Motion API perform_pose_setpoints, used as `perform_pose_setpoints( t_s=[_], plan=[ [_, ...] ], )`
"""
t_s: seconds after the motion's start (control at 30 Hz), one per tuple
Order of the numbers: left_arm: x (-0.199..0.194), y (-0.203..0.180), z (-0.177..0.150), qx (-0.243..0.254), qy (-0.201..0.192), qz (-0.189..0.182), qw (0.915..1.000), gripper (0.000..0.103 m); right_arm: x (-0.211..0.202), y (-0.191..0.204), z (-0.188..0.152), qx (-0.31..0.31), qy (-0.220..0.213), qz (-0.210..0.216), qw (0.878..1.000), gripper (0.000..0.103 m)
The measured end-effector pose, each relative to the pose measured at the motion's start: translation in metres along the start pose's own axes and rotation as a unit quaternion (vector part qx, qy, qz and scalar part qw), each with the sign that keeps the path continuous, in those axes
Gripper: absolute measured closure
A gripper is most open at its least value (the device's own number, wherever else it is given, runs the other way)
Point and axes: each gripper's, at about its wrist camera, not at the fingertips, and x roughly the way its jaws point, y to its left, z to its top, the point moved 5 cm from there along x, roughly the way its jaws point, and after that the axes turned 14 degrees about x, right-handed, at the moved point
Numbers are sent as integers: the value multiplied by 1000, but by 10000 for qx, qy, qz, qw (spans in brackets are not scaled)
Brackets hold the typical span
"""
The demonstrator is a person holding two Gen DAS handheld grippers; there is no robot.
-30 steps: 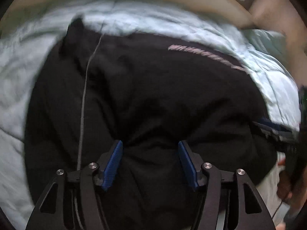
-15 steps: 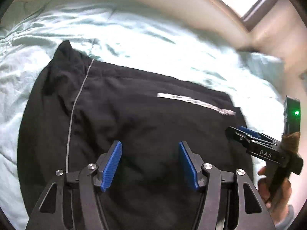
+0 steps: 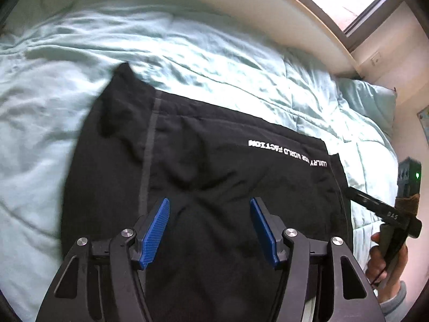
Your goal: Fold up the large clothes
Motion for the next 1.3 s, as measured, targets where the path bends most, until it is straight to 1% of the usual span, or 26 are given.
perform_pose_setpoints(
  t_s=[0.07, 0.13, 0.27, 0.3, 0.33, 0.37, 0.43, 0.47, 0.53, 0.57, 0.63, 0.7, 0.8, 0.9, 0.97, 1.03, 1.1, 1.17, 1.27, 1.3],
  plan=[
    [-20, 12, -10, -146, -46, 34, 9999, 39, -17, -13, -11, 97, -34, 13, 9999, 19],
    [-39, 27, -20, -281, -102, 116, 9995, 39, -28, -25, -20, 159, -53, -67, 9998, 17],
    [-58, 56, -38, -595, -83, 139, 9981, 39, -43, -61, -39, 277, -42, -418, 9987, 17],
    [-56, 61, -39, -669, -60, 142, 9976, 38, -45, -69, -44, 279, -51, -545, 9981, 17],
    [-56, 74, -44, -874, -24, 120, 9961, 38, -44, -78, -47, 311, -30, -690, 9971, 17],
    [-55, 82, -48, -1022, -16, 86, 9947, 38, -43, -87, -51, 387, 19, -733, 9966, 17],
    [-51, 97, -53, -1320, -17, -38, 9912, 38, -39, -102, -54, 561, 75, -698, 9960, 17],
    [-46, 105, -55, -1466, -12, -188, 9890, 38, -38, -108, -54, 619, 82, -693, 9956, 17],
    [-37, 114, -56, -1617, 17, -372, 9861, 38, -31, -119, -52, 777, 111, -668, 9947, 17],
    [-32, 116, -53, -1657, 27, -395, 9854, 38, -28, -124, -50, 846, 126, -631, 9943, 17],
    [-23, 121, -51, -1689, 28, -330, 9851, 38, -22, -128, -49, 945, 159, -555, 9938, 17],
    [-15, 125, -48, -1689, -60, -317, 9851, 38, -14, -133, -44, 1034, 213, -461, 9933, 17],
    [3, 125, -45, -1659, 13, -568, 9845, 38, 0, -139, -39, 1194, 328, -255, 9920, 17],
    [24, 121, -45, -1614, 193, -973, 9819, 34, 15, -143, -35, 1379, 539, 122, 9889, 14],
    [37, 121, -47, -1604, 309, -1169, 9796, 32, 23, -144, -36, 1439, 670, 325, 9868, 12],
    [46, 124, -49, -1729, 307, -1392, 9746, 28, 33, -143, -36, 1497, 786, 559, 9840, 12],
    [53, 129, -52, -1896, 276, -1595, 9684, 26, 42, -141, -37, 1558, 931, 800, 9801, 10],
    [57, 130, -53, -2006, 214, -1717, 9643, 26, 53, -138, -36, 1631, 1054, 1050, 9753, 8],
    [61, 129, -52, -1959, 158, -1726, 9652, 26, 63, -137, -35, 1826, 1181, 1359, 9666, 7],
    [61, 128, -52, -1940, 130, -1734, 9655, 29, 64, -138, -35, 1878, 1200, 1429, 9643, 8]
  ],
)
